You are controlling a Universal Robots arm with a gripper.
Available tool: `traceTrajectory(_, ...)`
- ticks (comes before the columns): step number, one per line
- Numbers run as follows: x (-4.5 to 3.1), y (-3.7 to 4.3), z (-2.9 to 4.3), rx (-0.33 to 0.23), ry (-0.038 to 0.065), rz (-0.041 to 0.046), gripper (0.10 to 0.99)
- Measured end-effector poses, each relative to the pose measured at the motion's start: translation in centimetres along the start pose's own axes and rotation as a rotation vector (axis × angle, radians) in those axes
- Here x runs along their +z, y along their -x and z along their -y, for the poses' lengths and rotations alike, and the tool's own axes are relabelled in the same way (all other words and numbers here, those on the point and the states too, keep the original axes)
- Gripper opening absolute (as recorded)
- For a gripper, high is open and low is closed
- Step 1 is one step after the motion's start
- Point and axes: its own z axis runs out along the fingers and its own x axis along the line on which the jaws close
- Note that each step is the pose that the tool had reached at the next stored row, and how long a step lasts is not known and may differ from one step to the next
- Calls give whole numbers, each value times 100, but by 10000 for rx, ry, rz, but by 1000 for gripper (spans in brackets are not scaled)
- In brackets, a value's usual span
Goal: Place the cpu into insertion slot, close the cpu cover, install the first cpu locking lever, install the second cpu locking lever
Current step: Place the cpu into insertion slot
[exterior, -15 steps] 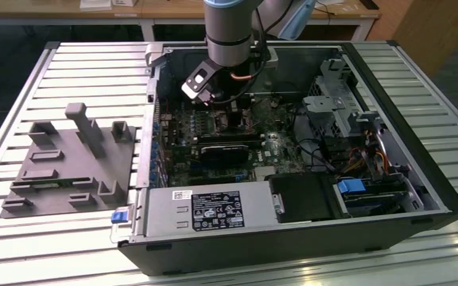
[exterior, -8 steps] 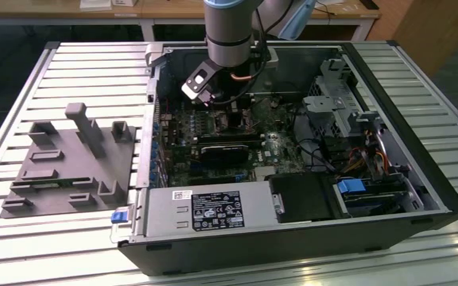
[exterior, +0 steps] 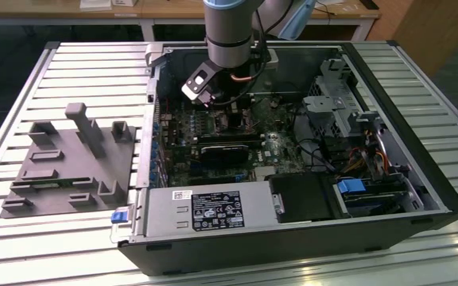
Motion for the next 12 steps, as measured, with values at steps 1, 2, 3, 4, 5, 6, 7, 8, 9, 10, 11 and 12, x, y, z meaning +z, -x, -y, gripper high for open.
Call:
traceTrajectory(1, 2, 0, 0, 1, 1, -12, 612)
traceTrajectory(2, 4, 0, 0, 2, 2, -43, 612)
traceTrajectory(3, 5, 0, 0, 6, 2, -84, 612)
traceTrajectory(4, 5, -1, 0, 8, 2, -93, 612)
traceTrajectory(5, 5, 0, 0, 8, 2, -93, 612)
traceTrajectory(6, 5, -1, 0, 8, 2, -94, 612)
traceTrajectory(7, 5, -1, 0, 8, 2, -95, 612)
traceTrajectory(8, 5, 0, 0, 9, 1, -103, 612)
traceTrajectory(9, 5, 1, 0, 10, 1, -132, 612)
traceTrajectory(10, 5, 0, 0, 13, 2, -176, 612)
traceTrajectory(11, 5, 0, 0, 16, 2, -195, 612)
traceTrajectory(12, 5, 0, 1, 19, 2, -211, 612)
